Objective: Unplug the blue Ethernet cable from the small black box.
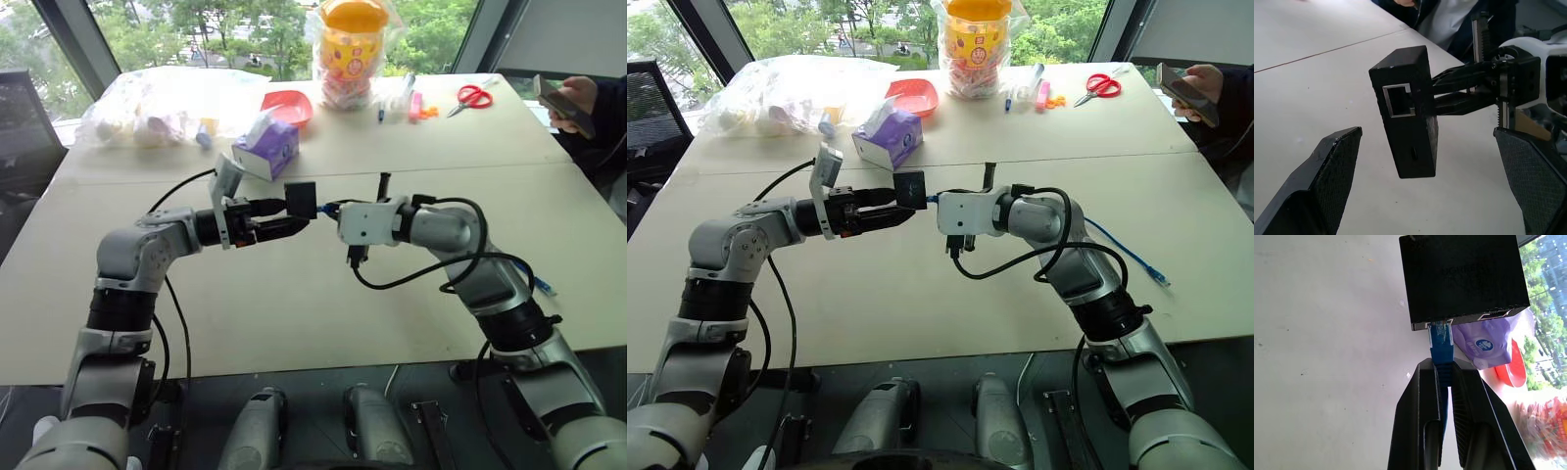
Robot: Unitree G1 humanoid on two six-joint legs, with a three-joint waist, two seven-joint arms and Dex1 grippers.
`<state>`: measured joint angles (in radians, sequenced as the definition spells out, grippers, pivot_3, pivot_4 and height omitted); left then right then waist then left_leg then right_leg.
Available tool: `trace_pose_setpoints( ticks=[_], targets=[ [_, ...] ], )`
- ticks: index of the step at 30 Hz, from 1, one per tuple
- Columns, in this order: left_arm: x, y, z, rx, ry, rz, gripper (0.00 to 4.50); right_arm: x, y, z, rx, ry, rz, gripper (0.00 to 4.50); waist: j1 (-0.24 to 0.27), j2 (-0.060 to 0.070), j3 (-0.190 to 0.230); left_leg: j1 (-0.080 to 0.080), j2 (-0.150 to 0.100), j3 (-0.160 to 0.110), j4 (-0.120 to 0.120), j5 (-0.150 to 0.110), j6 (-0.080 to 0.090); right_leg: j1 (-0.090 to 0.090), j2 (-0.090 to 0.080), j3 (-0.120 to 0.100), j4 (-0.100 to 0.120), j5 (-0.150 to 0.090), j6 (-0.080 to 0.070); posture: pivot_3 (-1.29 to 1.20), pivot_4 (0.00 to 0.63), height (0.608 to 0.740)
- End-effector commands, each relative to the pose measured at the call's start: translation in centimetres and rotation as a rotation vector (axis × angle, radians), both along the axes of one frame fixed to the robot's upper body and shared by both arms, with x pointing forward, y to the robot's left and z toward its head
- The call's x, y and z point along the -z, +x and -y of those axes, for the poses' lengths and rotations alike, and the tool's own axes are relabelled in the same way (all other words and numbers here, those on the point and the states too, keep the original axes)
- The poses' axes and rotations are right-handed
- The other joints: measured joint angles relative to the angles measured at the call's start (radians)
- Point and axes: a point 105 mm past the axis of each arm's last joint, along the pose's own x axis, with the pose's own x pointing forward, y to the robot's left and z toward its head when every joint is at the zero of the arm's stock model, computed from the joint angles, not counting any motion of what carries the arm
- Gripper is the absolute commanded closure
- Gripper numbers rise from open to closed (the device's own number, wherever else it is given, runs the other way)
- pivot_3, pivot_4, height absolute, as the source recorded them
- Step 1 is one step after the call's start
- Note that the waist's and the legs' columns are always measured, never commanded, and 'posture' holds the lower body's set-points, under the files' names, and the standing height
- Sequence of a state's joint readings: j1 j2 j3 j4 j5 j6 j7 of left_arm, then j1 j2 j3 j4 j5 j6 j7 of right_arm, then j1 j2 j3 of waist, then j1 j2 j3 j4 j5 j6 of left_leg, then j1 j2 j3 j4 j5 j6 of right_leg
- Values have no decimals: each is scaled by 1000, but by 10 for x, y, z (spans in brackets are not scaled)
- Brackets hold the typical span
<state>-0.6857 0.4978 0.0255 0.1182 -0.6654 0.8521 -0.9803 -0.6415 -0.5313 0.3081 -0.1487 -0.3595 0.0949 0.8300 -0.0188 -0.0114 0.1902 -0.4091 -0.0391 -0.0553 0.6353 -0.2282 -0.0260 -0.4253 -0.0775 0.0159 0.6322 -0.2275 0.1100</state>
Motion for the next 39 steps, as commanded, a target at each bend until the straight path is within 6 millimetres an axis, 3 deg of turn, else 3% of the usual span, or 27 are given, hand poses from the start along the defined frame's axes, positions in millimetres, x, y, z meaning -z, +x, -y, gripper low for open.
trace_pose_setpoints(
  ticks=[1, 3, 5, 9, 12, 13, 19, 23, 26, 39],
  targets=[
    [-19, 0, -1, 23, -53, 37, 0, -15, -8, -4, -19, 7, 67, 4475, 2, 0, 0, 0, 0, 0, 0, 0, 0, 0, 0, 0, 0, 0, 0, 0, 150, 740],
    [-20, -1, 0, 32, -51, 40, 0, -14, -9, -5, -19, 4, 63, 4475, 3, 0, 0, 0, 0, 0, 1, 0, 0, 1, 0, 0, 0, 0, 0, 0, 150, 740],
    [-20, -2, 1, 37, -48, 45, 566, -14, -10, -5, -20, -3, 63, 4500, 4, 0, 0, 0, 0, 0, 1, 0, 0, 1, 0, 0, 0, 0, 0, 0, 150, 740],
    [-21, -1, 0, 38, -59, 45, 2310, -13, -13, -6, -35, -24, 54, 4500, 3, 0, 0, 0, 0, -1, 1, 0, 0, 1, 0, 0, 0, 0, 0, 0, 150, 740],
    [-19, -3, 1, 43, -58, 45, 3877, -13, -15, -7, -44, -33, 56, 4500, 3, 0, 0, 0, 0, -1, 1, 0, 0, 1, 0, 0, 0, 0, 0, 0, 150, 740],
    [-19, -2, 1, 43, -57, 45, 4069, -13, -15, -7, -47, -38, 54, 4500, 3, 0, 0, 0, 0, -1, 1, 0, 0, 1, 0, 0, 0, 0, 0, 0, 150, 740],
    [-19, -3, 0, 62, -40, 52, 4024, -15, -18, -7, -80, -33, -12, 4500, 3, 0, 0, 0, 0, -1, 1, 0, 0, 1, 0, 0, 0, 0, 0, 0, 150, 740],
    [-23, -14, -1, 129, -9, 74, 4024, -24, -21, -1, -100, 152, -369, 2923, 0, 0, 0, 0, 1, -1, 1, 0, 0, 1, 0, 0, 0, 0, 0, 0, 150, 740],
    [-23, -23, -2, 184, 16, 101, 4024, -20, -30, 6, -106, 180, -645, 1385, 2, 0, 0, 0, 2, -1, 1, 0, 0, 1, 0, 0, 0, 0, 0, 0, 150, 740],
    [-24, -33, -3, 241, 60, 147, 4024, -36, -34, -1, -100, 347, -1034, 1385, 2, 0, 0, 0, 2, -1, 0, 0, 1, 1, -1, 0, -1, 0, 0, 0, 150, 740]
  ],
)
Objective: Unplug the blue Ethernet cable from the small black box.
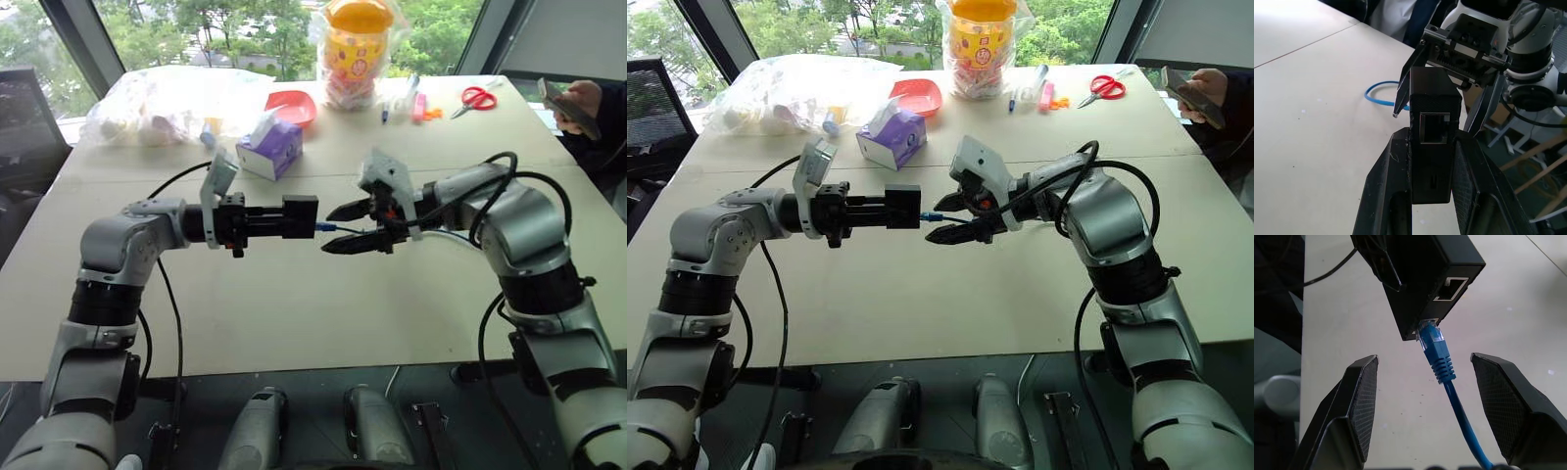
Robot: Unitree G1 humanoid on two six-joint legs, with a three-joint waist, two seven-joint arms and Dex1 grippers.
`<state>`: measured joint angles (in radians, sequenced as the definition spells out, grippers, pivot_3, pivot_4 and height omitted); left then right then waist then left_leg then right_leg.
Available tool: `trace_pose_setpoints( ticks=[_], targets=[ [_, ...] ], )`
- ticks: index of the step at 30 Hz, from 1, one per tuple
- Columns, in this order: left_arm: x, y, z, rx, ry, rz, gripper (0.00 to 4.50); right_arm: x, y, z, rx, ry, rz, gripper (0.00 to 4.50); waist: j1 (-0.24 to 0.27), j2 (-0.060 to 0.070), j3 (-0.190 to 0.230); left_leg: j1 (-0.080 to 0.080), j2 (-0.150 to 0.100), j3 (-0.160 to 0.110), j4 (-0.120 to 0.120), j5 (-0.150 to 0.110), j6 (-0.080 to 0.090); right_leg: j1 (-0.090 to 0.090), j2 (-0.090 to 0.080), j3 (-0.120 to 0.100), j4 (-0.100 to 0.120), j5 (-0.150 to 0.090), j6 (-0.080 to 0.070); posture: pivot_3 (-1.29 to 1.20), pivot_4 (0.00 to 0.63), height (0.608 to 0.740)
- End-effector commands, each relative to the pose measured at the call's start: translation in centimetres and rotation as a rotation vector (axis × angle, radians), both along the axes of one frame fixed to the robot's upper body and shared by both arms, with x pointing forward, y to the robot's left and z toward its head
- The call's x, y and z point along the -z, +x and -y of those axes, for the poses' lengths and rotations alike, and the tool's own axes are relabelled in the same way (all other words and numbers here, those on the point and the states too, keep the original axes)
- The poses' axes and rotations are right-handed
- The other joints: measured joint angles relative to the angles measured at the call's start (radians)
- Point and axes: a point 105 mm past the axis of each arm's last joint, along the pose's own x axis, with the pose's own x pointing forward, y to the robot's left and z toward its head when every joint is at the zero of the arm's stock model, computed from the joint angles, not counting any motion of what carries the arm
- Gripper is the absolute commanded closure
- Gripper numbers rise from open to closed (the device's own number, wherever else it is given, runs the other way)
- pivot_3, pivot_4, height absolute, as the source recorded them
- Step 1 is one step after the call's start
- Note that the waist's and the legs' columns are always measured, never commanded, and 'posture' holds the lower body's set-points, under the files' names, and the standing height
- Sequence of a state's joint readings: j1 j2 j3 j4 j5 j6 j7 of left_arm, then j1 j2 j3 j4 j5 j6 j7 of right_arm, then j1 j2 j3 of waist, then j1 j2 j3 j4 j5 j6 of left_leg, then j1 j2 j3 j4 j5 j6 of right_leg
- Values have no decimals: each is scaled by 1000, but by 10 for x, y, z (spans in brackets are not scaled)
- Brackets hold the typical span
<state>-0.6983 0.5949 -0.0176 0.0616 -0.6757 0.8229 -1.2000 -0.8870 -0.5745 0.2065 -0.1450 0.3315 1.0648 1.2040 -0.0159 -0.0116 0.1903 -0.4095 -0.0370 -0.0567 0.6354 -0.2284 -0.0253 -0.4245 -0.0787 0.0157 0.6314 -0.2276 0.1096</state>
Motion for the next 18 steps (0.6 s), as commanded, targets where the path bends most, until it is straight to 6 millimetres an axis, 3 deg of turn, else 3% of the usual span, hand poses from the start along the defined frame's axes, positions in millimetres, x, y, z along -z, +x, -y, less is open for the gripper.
trace_pose_setpoints(
  ticks=[1, 4, 10, 18],
  targets=[
    [-6, -7, -1, 31, 21, 61, 4024, -17, -4, -3, -24, 55, -17, 1385, -1, 0, 0, 0, 0, 0, 0, 0, 0, 0, 0, 0, 0, 0, 0, 0, 150, 740],
    [-5, -8, -2, 30, 27, 68, 4024, -20, -5, -4, -24, 61, -30, 1385, -1, 0, 0, 0, 0, 0, -1, 0, 0, 0, 0, 0, 0, 0, 0, 0, 150, 740],
    [-5, -9, -1, 31, 30, 74, 4024, -19, -5, -7, -22, 50, -36, 4227, 0, 0, 0, 0, 0, 0, 0, 0, 0, 0, 0, 0, 0, 0, 0, 0, 150, 740],
    [-7, -12, -1, 43, 25, 73, 4024, -14, -4, -10, -24, 28, -31, 4227, -1, 0, 0, 0, 0, 0, 0, 0, 0, 0, 0, 0, 0, 0, 0, 0, 150, 740]
  ],
)
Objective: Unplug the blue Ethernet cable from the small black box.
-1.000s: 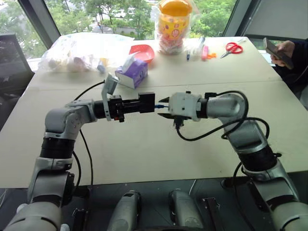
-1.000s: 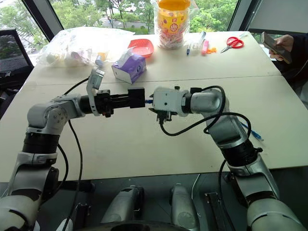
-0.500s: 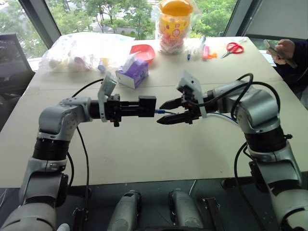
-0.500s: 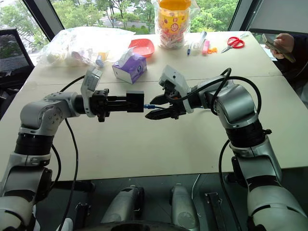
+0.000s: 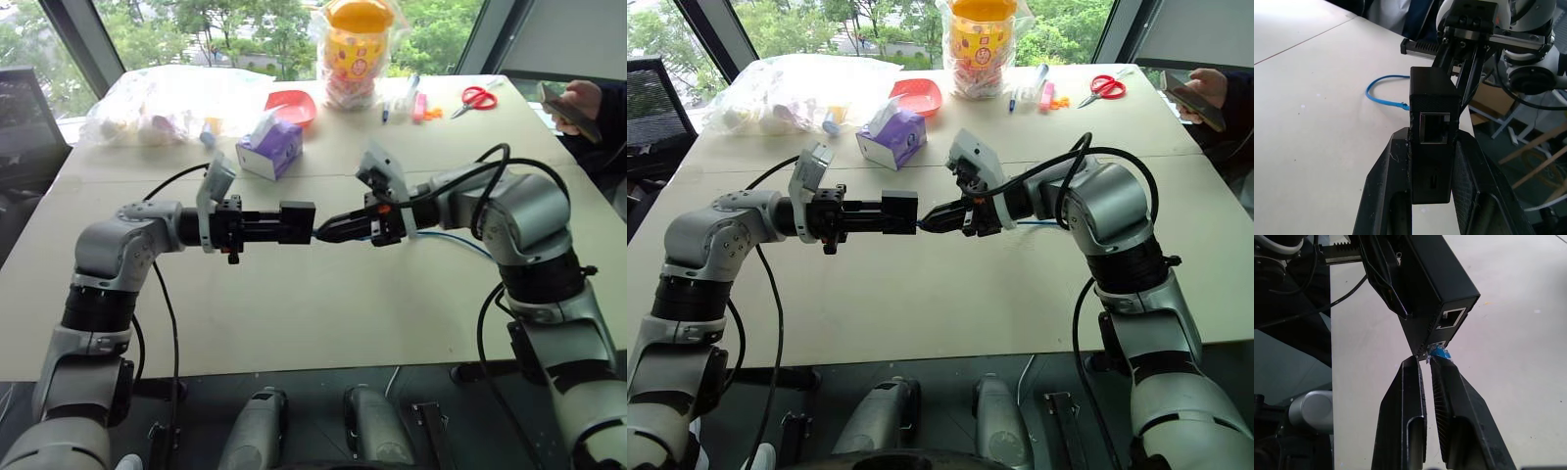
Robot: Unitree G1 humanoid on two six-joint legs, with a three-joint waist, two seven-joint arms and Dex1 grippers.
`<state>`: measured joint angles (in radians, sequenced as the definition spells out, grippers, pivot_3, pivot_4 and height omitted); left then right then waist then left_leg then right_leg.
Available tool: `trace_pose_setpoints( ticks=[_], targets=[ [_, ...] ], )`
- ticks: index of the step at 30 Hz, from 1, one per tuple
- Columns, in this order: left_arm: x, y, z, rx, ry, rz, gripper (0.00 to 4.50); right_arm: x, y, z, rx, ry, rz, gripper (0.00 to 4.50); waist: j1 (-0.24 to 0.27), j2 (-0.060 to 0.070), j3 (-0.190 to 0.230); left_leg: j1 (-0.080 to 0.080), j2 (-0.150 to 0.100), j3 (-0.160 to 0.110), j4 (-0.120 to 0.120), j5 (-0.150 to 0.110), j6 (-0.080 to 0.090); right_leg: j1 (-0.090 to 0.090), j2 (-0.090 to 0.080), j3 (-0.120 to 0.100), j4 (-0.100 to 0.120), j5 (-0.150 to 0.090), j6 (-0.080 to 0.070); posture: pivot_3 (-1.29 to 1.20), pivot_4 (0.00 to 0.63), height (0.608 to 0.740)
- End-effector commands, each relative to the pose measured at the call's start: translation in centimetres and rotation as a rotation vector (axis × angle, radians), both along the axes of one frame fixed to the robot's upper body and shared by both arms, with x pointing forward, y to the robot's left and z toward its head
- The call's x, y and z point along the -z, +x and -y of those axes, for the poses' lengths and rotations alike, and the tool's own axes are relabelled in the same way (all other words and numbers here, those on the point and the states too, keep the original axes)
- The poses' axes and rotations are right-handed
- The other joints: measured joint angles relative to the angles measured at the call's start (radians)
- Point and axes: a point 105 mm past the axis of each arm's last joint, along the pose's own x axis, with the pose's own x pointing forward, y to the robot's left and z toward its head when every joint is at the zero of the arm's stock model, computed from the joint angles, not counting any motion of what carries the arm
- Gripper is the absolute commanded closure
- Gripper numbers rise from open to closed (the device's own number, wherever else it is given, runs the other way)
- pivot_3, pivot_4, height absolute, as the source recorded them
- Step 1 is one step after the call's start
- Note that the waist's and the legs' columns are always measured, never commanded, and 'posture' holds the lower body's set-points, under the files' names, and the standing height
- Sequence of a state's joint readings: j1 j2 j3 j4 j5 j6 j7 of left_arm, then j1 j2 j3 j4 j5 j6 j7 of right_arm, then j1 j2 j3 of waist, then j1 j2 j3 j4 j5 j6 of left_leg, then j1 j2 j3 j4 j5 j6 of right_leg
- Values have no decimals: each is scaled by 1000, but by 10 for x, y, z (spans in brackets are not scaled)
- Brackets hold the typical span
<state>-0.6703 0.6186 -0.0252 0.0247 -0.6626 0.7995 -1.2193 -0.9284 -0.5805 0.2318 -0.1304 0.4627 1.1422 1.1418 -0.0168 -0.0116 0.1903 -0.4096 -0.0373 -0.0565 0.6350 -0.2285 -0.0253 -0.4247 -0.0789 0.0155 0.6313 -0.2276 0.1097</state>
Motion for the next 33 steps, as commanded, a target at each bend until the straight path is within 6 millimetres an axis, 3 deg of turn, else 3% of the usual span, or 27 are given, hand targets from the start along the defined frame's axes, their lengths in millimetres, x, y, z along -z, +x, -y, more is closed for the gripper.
trace_pose_setpoints(
  ticks=[1, 4, 6, 9, 12, 28, 31, 33],
  targets=[
    [-10, -7, 2, 32, -6, 44, 4024, -11, 4, 0, -3, -1, 81, 4227, 0, 0, 0, 0, 0, 0, 0, 0, 0, 0, 0, 0, 0, 0, 0, 0, 150, 740],
    [-10, -7, 2, 33, -4, 43, 4024, -12, 5, 2, -24, -4, 126, 4227, -1, 0, 0, 0, 0, 0, 0, 0, 0, 0, 0, 0, 0, 0, 0, 0, 150, 740],
    [-10, -7, 1, 34, -3, 42, 4024, -13, 2, 3, -46, -5, 130, 3728, -1, 0, 0, 0, 0, 0, 0, 0, 0, 0, 0, 0, 0, 0, 0, 0, 150, 740],
    [-10, -7, 1, 31, -1, 42, 4024, -14, -1, 6, -62, -12, 124, 2515, 0, 0, 0, 0, 0, 0, 0, 0, 0, 0, 0, 0, 0, 0, 0, 0, 150, 740],
    [-9, -7, 1, 29, 0, 44, 4024, -15, -1, 10, -42, -27, 108, 952, 1, 0, 0, 0, 0, 0, 0, 0, 0, 0, 0, 0, 0, 0, 0, 0, 150, 740],
    [-13, -7, 1, 31, -15, 54, 4024, -10, 8, 3, -7, 8, -73, 952, -1, 0, 0, 0, 0, 0, 0, 0, 0, 0, 0, 0, -1, 0, 0, 0, 150, 740],
    [-12, -8, 0, 27, -10, 56, 4024, -10, 8, 1, -16, 11, -81, 2198, -1, 0, 0, 0, 0, 0, 0, 0, 0, 0, 0, 0, 0, 0, 0, 0, 150, 740],
    [-12, -8, 0, 26, -11, 55, 4024, -9, 9, -1, -15, 4, -86, 3275, -1, 0, 0, 0, 0, 0, 0, 0, 0, 0, 0, 0, 0, 0, 0, 0, 150, 740]
  ],
)
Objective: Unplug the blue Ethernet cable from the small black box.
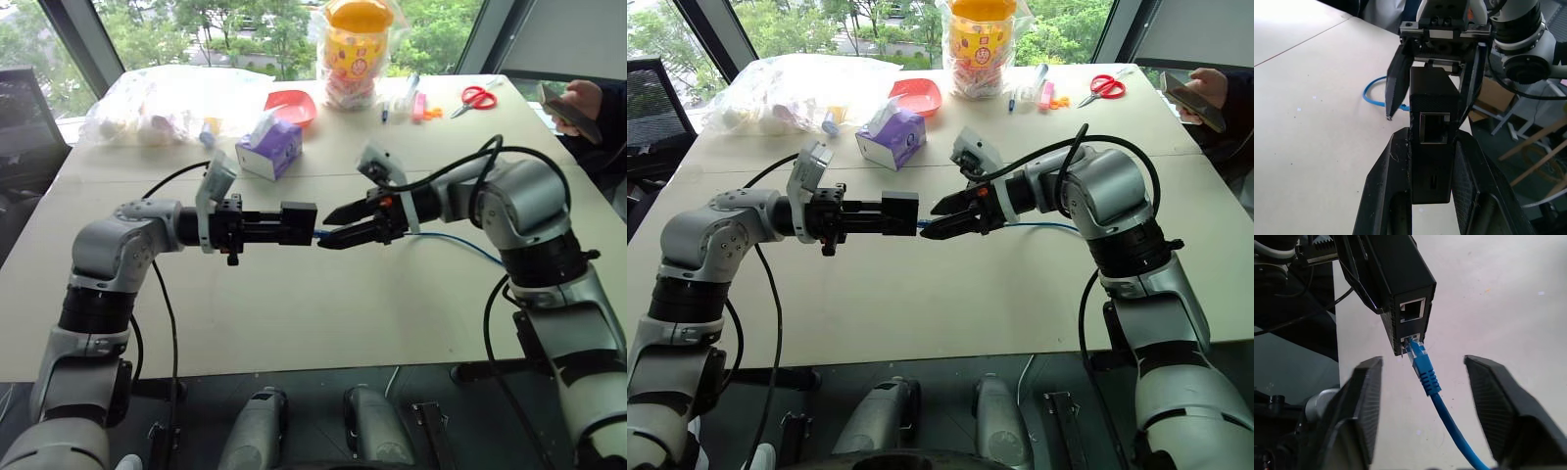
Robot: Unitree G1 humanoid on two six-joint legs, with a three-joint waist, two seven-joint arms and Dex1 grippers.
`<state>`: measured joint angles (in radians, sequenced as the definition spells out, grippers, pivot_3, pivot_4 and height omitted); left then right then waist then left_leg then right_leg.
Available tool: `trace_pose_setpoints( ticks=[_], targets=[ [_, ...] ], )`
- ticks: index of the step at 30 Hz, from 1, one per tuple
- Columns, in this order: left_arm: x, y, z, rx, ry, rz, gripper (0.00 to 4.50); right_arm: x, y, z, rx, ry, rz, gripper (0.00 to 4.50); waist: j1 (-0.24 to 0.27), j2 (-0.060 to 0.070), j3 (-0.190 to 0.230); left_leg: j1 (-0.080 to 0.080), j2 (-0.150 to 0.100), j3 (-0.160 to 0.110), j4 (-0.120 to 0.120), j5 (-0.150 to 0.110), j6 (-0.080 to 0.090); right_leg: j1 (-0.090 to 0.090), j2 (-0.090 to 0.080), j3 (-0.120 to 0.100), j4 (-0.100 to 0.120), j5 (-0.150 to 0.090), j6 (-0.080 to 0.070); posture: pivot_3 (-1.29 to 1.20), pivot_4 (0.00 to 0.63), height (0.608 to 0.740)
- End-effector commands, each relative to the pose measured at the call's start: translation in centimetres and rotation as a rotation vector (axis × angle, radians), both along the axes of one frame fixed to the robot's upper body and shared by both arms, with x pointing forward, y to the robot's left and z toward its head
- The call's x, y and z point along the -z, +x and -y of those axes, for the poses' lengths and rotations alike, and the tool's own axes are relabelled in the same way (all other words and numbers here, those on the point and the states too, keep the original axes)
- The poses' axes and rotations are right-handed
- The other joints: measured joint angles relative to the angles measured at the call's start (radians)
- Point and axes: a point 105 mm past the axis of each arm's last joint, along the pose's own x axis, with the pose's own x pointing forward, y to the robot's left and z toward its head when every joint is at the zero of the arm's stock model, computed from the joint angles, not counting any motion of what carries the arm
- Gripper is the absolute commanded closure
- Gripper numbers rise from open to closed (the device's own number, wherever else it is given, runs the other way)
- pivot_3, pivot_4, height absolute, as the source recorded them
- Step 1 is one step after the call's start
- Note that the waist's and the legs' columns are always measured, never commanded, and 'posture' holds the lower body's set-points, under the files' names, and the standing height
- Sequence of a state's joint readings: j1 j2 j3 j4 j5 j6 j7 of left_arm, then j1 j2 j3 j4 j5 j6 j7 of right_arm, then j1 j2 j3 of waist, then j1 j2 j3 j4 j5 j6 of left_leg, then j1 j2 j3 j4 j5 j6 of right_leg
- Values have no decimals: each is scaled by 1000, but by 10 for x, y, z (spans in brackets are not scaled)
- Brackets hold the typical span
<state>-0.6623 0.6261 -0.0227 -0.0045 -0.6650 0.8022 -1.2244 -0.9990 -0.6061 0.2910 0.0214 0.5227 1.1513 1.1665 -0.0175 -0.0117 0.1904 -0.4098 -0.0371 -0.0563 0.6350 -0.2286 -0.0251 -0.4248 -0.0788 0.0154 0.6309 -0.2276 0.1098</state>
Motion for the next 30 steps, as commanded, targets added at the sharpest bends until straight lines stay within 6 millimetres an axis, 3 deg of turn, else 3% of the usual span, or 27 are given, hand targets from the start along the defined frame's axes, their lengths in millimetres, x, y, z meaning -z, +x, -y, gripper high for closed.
trace_pose_setpoints(
  ticks=[1, 25, 26, 28, 30],
  targets=[
    [-10, -4, -1, 11, -19, 39, 4024, -12, -2, -5, -28, 13, 29, 3275, 0, 0, 0, 0, 0, 0, 0, 0, 0, 0, 0, 0, 0, 0, 0, 0, 150, 740],
    [-9, -7, 3, 26, -25, 41, 4024, -8, -6, -10, -64, -22, 18, 3275, 0, 0, 0, 0, 0, 0, 0, 0, 0, 0, 0, 0, 0, 0, 0, 0, 150, 740],
    [-9, -8, 3, 27, -25, 41, 4024, -8, -6, -10, -64, -22, 18, 3808, 0, 0, 0, 0, 0, 0, 0, 0, 0, 0, 0, 0, 0, 0, 0, 0, 150, 740],
    [-8, -8, 3, 28, -24, 39, 4024, -8, -6, -10, -67, -21, 18, 4458, 0, 0, 0, 0, 0, 0, 0, 0, 0, 0, 0, 0, 0, 0, 0, 0, 150, 740],
    [-6, -10, 3, 39, -14, 37, 4024, -9, -6, -11, -70, -22, 21, 4458, -1, 0, 0, 0, 0, 0, 0, 0, 0, 0, 0, 0, 0, 0, 0, 0, 150, 740]
  ],
)
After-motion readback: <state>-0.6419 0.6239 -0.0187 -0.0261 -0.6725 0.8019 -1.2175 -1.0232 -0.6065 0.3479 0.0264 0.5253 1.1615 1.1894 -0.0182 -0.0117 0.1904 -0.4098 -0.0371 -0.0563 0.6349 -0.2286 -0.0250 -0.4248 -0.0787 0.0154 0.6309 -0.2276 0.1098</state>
